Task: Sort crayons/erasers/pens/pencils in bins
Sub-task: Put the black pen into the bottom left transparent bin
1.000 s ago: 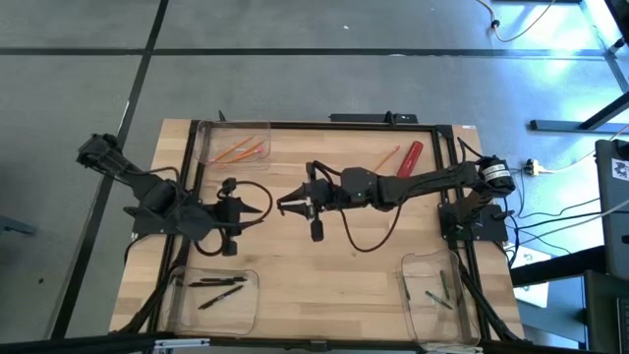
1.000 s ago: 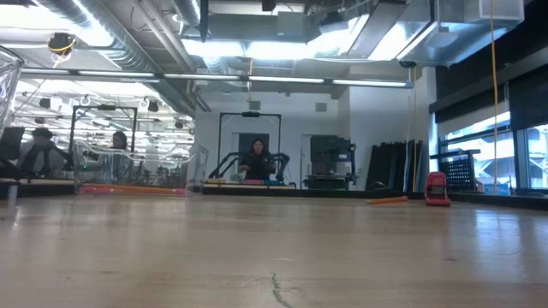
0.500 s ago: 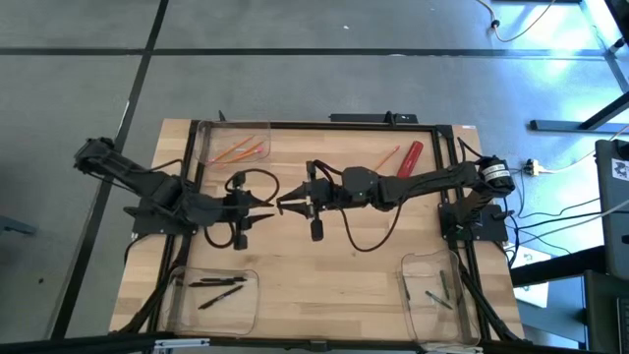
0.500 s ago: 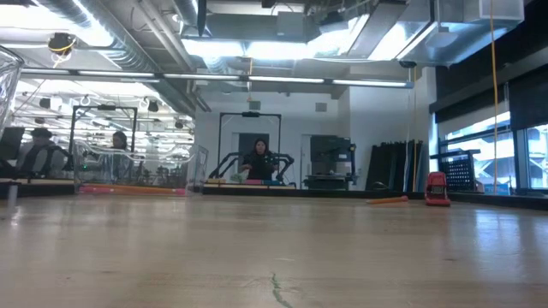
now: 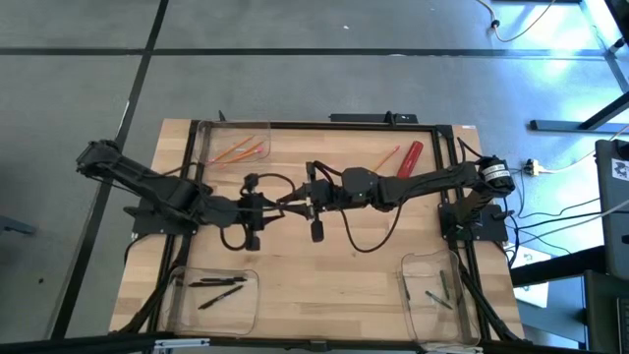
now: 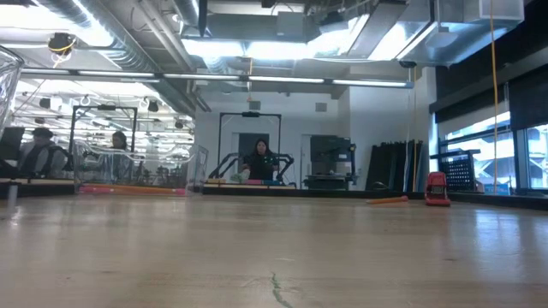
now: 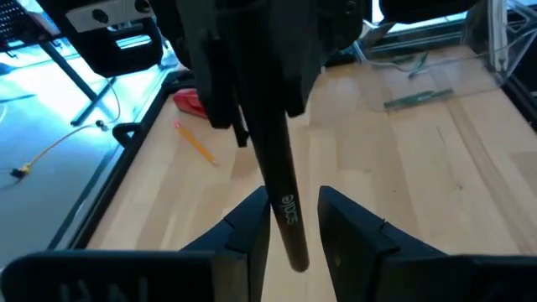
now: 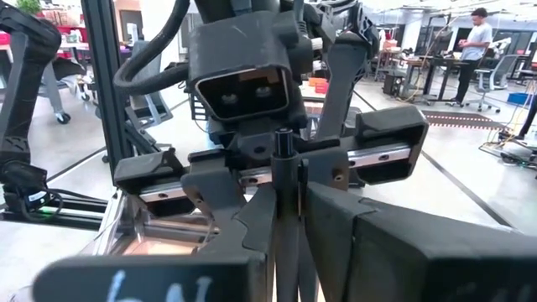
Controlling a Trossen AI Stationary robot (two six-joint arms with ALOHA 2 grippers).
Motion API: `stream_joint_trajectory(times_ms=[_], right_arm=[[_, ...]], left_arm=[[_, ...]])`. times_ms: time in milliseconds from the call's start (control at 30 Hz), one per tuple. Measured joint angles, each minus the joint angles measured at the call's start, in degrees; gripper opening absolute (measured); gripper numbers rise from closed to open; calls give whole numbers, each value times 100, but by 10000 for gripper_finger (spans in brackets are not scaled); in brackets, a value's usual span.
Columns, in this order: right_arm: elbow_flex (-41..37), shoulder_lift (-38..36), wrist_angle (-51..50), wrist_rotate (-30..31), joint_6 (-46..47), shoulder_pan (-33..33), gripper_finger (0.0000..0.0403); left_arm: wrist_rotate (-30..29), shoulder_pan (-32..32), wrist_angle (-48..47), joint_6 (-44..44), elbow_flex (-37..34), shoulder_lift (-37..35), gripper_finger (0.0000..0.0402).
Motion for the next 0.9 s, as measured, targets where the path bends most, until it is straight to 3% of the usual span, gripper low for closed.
stream_joint_trajectory(times_ms=[533,900], right_arm=[[-1,0,-32,2,-1,-2,52],[-2,0,-97,-21,-39,2,52]], left_arm=[[-16,4,66,15,0,56,92],[-28,7,13,-39,0,52,13]])
